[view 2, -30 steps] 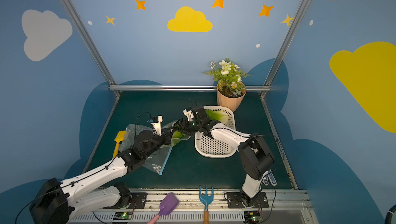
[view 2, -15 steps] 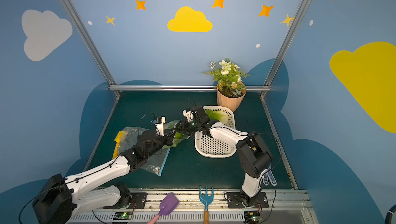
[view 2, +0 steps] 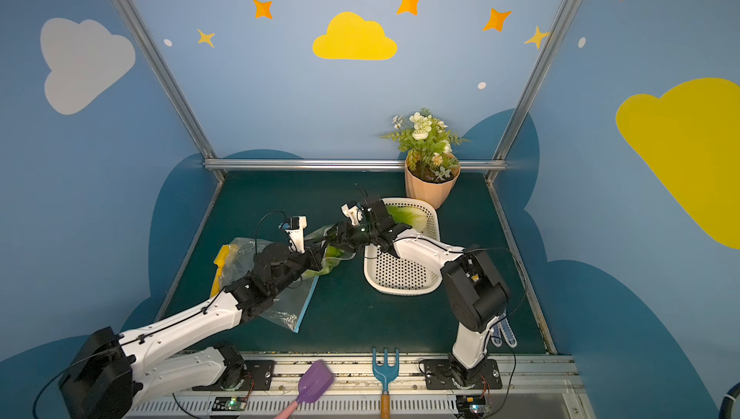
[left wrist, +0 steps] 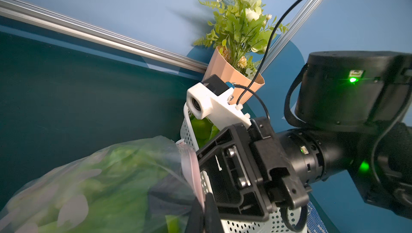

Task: Open the zip-top bag and take out the chinese cabbages
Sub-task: Pick up the Chinese cabbage from the zipper food storage bag.

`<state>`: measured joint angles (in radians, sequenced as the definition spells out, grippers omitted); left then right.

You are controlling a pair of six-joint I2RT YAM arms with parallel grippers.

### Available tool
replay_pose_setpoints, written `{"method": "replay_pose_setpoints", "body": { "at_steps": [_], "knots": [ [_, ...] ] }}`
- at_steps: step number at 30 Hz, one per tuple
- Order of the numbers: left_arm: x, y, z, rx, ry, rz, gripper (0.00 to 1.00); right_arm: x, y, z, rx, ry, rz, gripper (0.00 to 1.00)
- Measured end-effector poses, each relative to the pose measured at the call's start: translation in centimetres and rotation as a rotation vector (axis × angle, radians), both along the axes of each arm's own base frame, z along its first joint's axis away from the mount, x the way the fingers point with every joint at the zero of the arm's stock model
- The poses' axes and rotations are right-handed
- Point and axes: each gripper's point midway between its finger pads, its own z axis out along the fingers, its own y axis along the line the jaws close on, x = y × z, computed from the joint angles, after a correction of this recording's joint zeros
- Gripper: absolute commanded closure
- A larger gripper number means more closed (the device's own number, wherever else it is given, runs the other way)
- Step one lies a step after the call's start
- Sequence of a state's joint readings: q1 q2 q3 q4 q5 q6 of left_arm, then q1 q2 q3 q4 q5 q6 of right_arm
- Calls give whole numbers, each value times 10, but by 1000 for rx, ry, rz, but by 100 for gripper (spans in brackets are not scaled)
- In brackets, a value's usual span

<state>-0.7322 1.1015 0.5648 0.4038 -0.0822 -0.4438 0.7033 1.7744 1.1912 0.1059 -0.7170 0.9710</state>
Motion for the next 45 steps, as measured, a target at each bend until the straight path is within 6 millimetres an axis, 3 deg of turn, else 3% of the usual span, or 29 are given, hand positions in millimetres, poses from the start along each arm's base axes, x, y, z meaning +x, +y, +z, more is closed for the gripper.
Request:
{"method": "replay_pose_setpoints", "body": {
  "at_steps": [8, 12, 13, 18, 21, 24, 25, 29, 33, 36, 39, 45],
  "knots": [
    [4, -8, -3, -28, 9, -18, 96, -12, 15, -9, 12, 23, 78, 74],
    [7, -11, -13, -18, 26, -18, 96, -13, 15, -12, -7, 19, 96, 98],
    [8, -12, -15, -16, 29, -22, 96, -13, 15, -13, -12, 16, 100, 100],
    [7, -13, -18, -5, 41, -27, 92, -15, 13, -18, -37, 3, 105, 100],
    [4, -9, -12, 4, 49, -12, 71, -15, 13, -19, -42, -14, 109, 100],
    [1, 2, 9, -9, 19, 19, 46, -14, 12, -19, -45, -28, 113, 100],
    [-1, 5, 17, -23, 5, 28, 43, -14, 12, -19, -46, -37, 113, 100],
    [-13, 25, 53, -66, -46, 65, 41, -13, 12, -20, -48, -66, 120, 100],
    [-7, 58, 61, -59, 18, 165, 42, -11, 11, -20, -48, -92, 127, 100],
    [4, 87, 42, -46, 158, 248, 42, -10, 11, -20, -48, -109, 133, 100],
    [9, 109, 0, -61, 345, 300, 40, -9, 9, -20, -48, -122, 135, 100],
    [-23, 118, -98, -159, 680, 321, 37, -3, 5, -20, -49, -138, 127, 100]
  ]
}}
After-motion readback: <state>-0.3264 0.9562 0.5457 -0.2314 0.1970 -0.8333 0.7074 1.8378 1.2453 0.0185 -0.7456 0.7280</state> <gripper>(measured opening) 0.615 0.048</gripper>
